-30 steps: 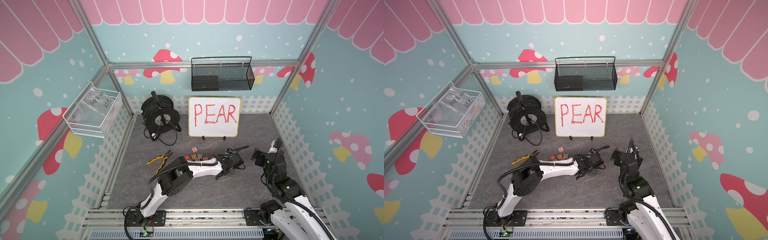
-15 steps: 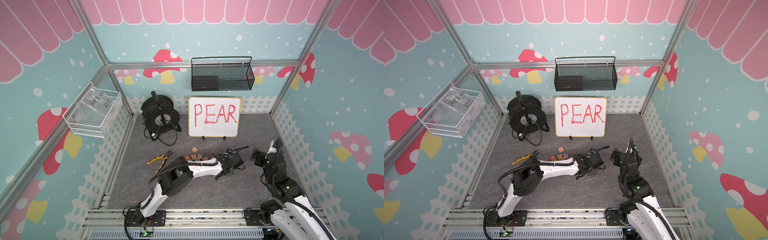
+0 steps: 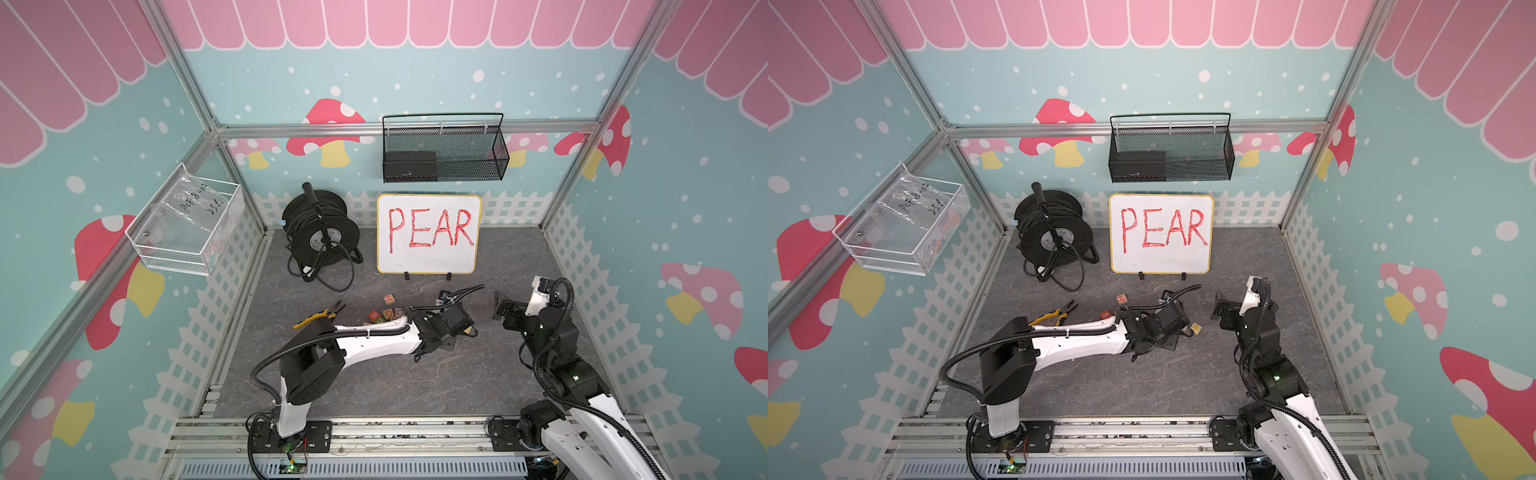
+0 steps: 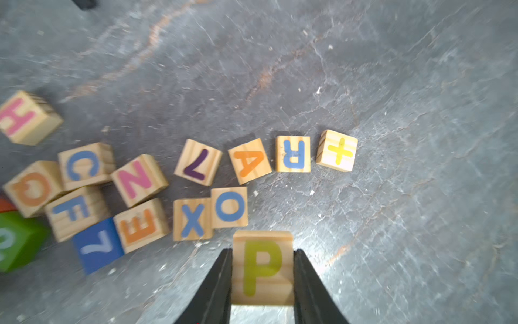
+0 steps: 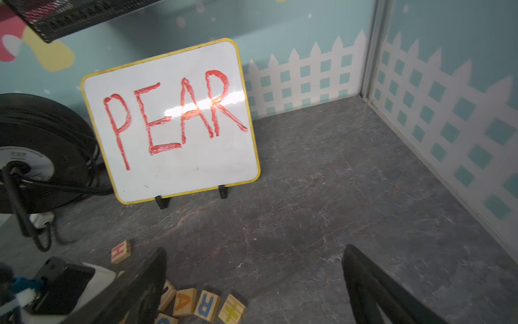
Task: Spell the uppercase word “pear” with letter blocks
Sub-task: Pick up the letter block from the center of the board, then place the letter block at the center of the board.
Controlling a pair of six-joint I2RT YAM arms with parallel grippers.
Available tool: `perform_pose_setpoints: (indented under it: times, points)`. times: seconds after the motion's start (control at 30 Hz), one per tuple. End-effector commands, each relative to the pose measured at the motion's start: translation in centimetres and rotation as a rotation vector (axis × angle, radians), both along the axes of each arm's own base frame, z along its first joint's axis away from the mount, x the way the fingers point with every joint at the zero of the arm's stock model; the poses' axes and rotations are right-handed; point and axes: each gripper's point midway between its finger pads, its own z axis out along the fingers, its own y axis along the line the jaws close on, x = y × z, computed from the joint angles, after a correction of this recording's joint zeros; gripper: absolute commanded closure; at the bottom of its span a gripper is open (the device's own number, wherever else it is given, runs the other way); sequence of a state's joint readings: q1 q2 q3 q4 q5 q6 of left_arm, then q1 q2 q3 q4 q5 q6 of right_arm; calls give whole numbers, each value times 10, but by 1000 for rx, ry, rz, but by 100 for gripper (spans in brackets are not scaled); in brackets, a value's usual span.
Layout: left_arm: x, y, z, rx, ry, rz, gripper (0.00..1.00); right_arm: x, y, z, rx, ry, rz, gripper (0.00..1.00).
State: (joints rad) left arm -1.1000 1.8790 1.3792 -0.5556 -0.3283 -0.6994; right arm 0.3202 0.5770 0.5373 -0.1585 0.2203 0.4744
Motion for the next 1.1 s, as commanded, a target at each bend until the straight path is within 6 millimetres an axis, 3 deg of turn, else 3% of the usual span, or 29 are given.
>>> perform_pose_setpoints:
  times: [0.0, 0.23, 0.47, 0.8, 1.07]
  points:
    - [-2, 31, -6, 17, 1, 85, 63, 2, 38, 15, 33, -84, 215, 1]
    - [-14, 84, -20, 28, 39, 188, 63, 2, 87, 13, 76, -84, 485, 2]
    - [-30, 119, -41, 12, 84, 249, 63, 3, 105, 7, 134, -72, 581, 2]
    - [-44, 138, -62, 9, 133, 307, 63, 3, 110, -4, 169, -30, 597, 2]
    - [-46, 143, -65, 14, 133, 319, 61, 5, 107, -7, 167, -21, 578, 2]
